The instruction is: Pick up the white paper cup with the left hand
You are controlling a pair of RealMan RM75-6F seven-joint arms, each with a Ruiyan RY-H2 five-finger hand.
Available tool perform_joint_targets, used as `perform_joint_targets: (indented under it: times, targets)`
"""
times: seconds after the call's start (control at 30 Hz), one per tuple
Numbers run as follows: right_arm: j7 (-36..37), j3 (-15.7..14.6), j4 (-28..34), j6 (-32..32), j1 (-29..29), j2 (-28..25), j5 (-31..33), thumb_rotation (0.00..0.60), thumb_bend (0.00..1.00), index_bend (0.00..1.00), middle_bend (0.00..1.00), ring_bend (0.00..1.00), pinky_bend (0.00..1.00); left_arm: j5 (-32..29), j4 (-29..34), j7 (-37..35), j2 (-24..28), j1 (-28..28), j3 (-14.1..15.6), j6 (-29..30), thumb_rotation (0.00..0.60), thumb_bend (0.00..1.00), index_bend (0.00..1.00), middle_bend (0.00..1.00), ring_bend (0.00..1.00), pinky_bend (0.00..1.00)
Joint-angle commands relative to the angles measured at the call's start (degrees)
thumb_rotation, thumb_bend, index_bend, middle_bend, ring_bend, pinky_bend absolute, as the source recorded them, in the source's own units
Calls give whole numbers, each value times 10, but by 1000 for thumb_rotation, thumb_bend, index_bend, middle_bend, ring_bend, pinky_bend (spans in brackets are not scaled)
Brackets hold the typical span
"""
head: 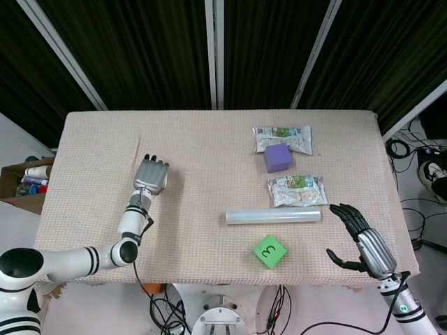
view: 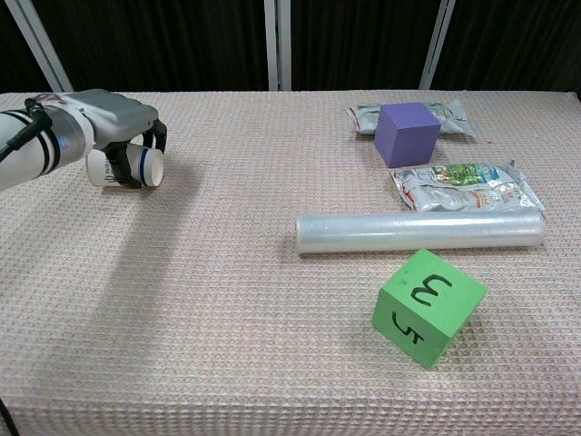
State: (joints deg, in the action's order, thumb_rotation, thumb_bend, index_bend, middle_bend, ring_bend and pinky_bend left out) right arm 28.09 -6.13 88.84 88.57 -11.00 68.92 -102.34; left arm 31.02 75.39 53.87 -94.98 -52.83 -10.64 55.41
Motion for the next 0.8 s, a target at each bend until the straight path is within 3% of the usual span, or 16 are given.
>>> perform_joint_targets:
  times: [0.03,0.1,0.3,0.5,0.67,0.8]
  targets:
    - [-1,0,3,2,2,-4,0,600,267,87,109,0,2,30,5,-47,8,14,0,5,600,407,457,424,232,215]
    - [-3,0,6,4,3,-6,0,600,267,88,109,0,3,57,17,-105,20,31,-10,3,600,412,458,435,239,219]
    - [-7,3,13,-1,0,-9,-2,600,267,88,109,0,3,193,18,-464,26,112,-70,-37,600,405,460,425,239,233]
    - [-6,5,14,-7,-4,-7,-2,600,267,88,109,0,3,305,-78,-753,-26,158,-87,-43,600,361,433,388,188,219]
    - [-4,6,15,-8,-4,-9,0,600,267,88,109,0,2,358,-160,-872,-72,171,-80,-14,600,310,409,364,170,209]
    - [-3,7,16,-10,-5,-9,1,600,267,88,109,0,3,376,-210,-907,-96,175,-68,-11,600,275,389,340,162,199]
